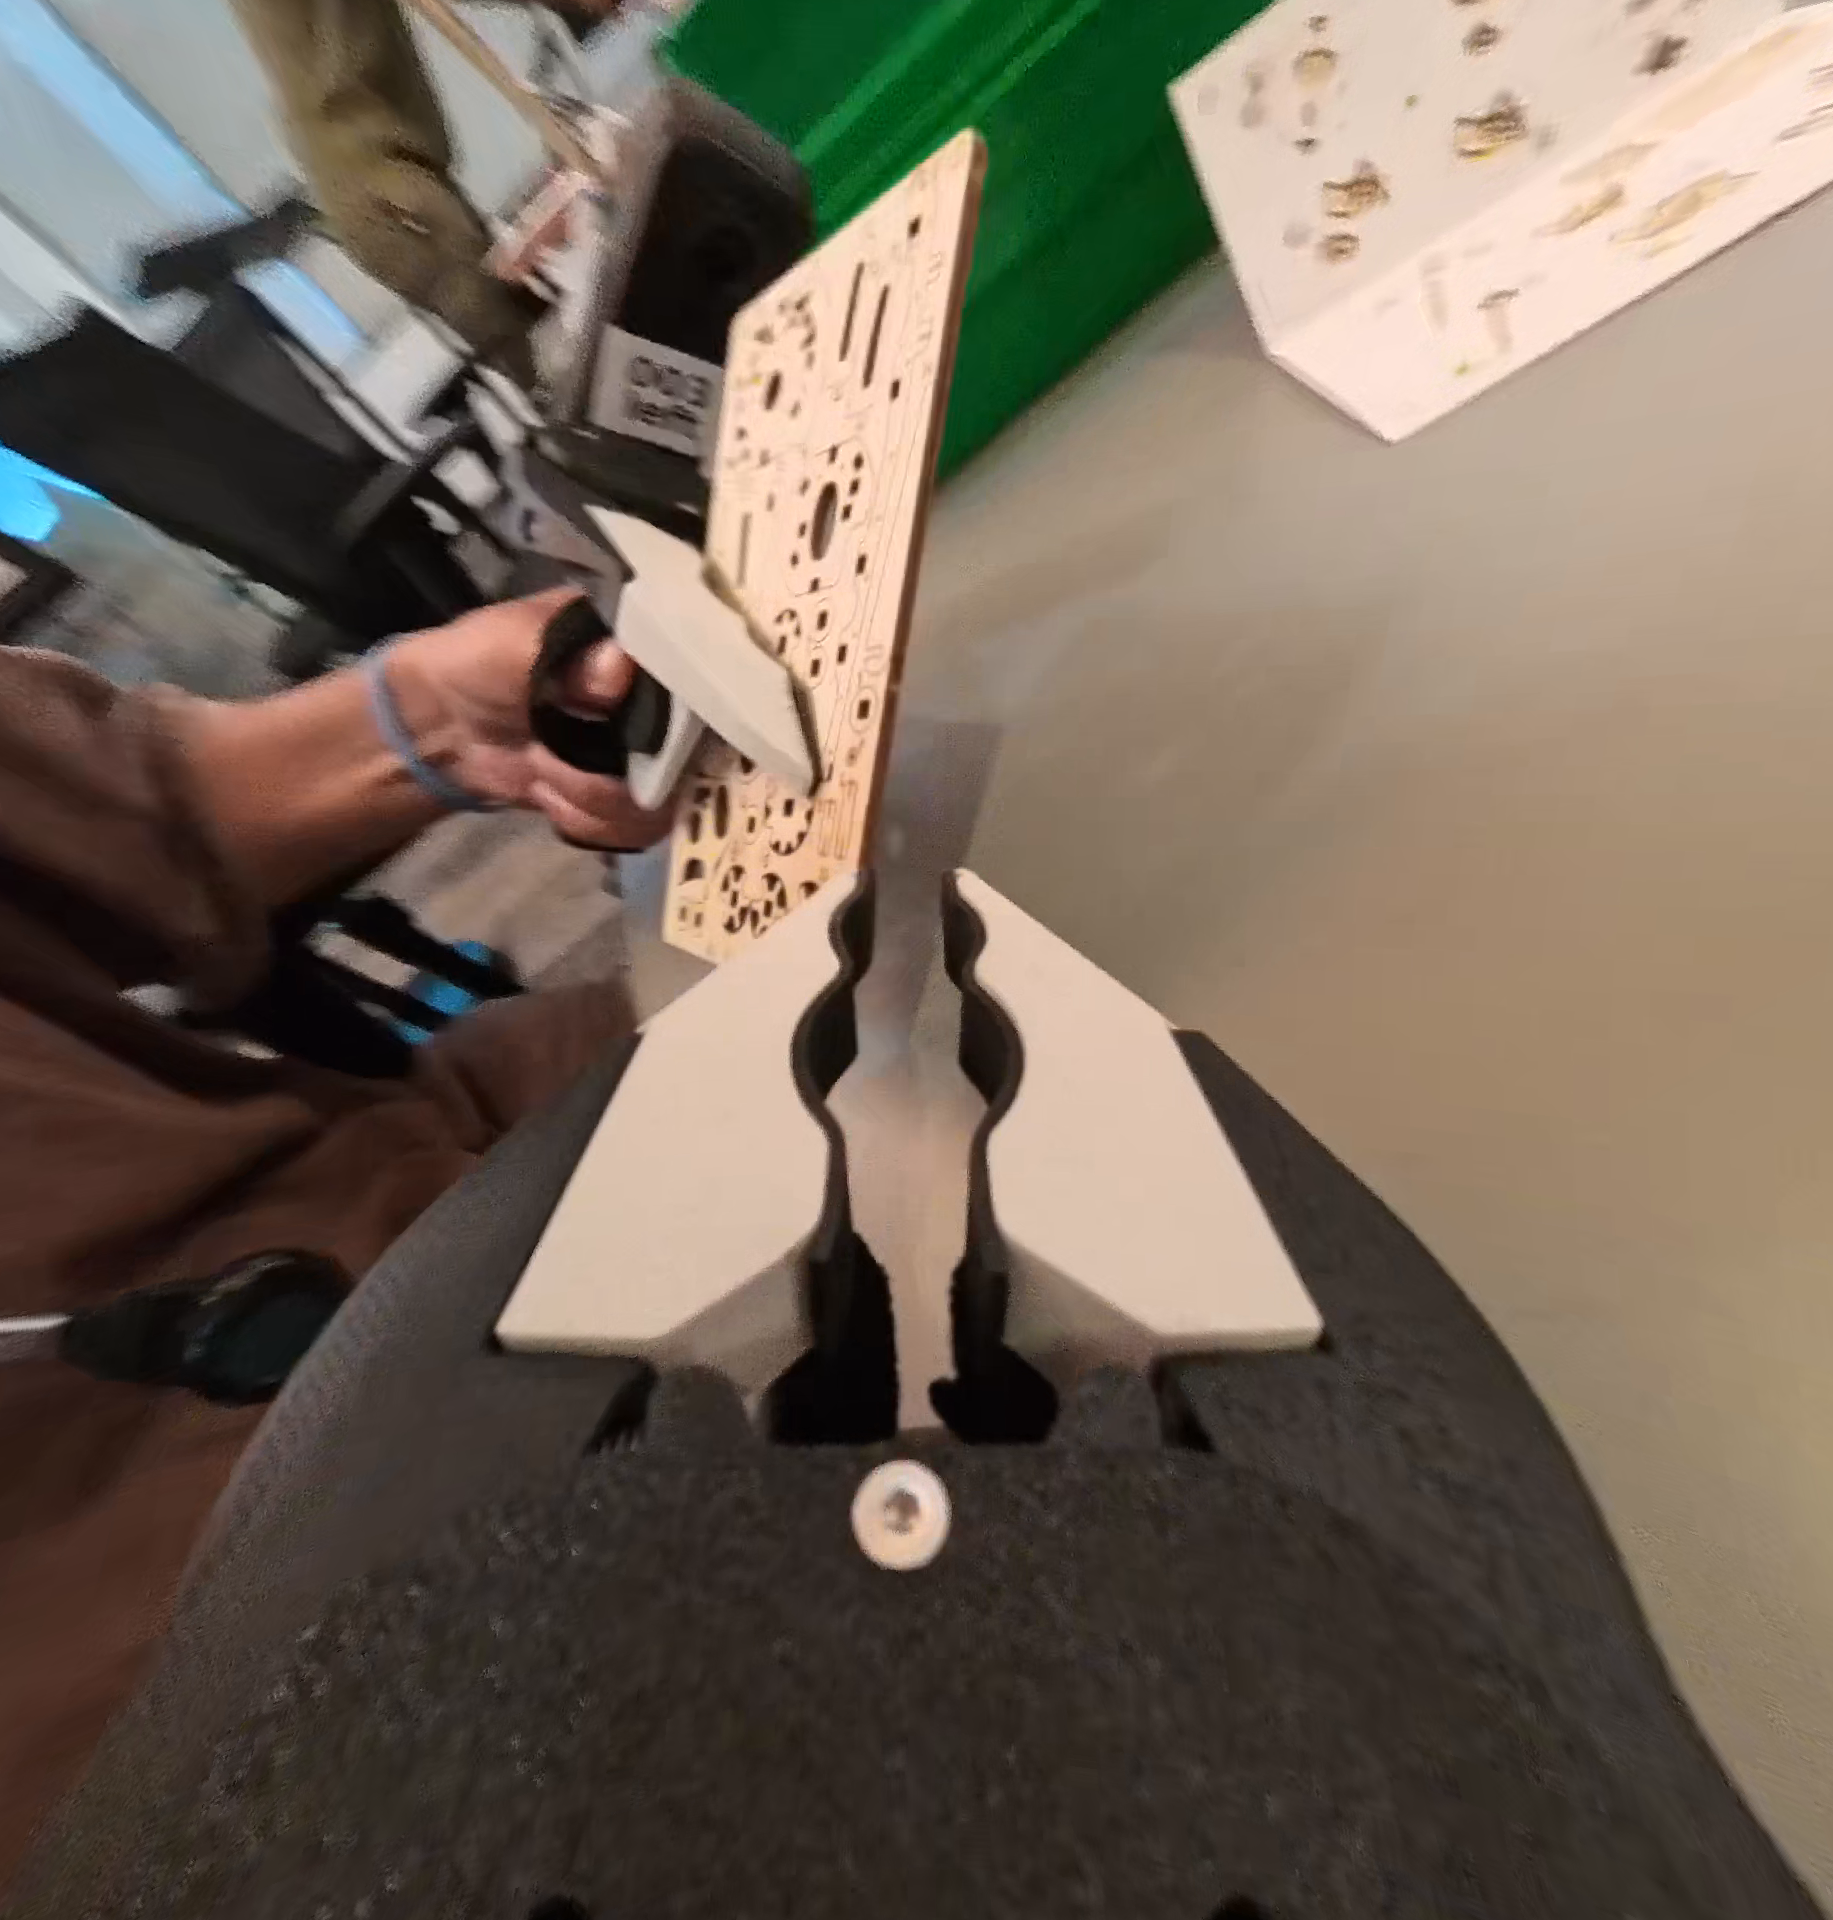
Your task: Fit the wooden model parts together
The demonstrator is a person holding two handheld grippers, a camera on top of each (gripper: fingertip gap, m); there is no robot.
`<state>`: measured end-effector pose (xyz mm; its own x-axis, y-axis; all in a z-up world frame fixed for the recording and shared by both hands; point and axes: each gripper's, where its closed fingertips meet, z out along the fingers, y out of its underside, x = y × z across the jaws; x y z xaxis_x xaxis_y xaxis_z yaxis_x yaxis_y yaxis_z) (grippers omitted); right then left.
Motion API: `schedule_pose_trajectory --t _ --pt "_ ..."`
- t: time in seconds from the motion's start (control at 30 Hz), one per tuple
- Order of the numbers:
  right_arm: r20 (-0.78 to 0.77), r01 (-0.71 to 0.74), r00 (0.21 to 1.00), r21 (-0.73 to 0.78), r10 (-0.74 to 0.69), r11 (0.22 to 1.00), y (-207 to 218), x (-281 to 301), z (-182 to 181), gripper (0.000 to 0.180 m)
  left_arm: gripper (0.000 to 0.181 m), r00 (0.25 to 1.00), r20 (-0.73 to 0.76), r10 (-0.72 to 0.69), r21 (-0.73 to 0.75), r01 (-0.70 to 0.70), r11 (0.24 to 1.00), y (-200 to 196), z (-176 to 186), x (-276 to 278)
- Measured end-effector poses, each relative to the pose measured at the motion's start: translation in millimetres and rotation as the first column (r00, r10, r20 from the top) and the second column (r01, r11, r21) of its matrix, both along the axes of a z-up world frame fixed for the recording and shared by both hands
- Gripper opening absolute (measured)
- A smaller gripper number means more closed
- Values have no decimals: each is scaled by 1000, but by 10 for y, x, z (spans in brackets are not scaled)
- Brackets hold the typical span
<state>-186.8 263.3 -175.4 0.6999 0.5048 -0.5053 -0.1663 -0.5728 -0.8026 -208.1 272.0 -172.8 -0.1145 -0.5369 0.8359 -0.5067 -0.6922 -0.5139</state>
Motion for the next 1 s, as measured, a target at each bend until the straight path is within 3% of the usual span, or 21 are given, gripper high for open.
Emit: schedule_pose_trajectory --t 0.17,0.3,0.77,1.0 --pt "-288 -123 950 19 123 992 -56 -179 301 12 2 991 104 -90 3 91 996 -113 214 -57" --pt "-315 -143 939 1 136 990 -69 -227 297 5 3 987 109 -118 9 118 993 -203 237 -62" --pt "-446 -256 867 -14 223 967 -227 -375 383 3 0 972 149 -181 88 169 982 -314 345 -174" --pt "-655 -332 724 -54 217 942 -280 -372 436 4 2 956 189 -223 34 221 975 -357 389 -170"
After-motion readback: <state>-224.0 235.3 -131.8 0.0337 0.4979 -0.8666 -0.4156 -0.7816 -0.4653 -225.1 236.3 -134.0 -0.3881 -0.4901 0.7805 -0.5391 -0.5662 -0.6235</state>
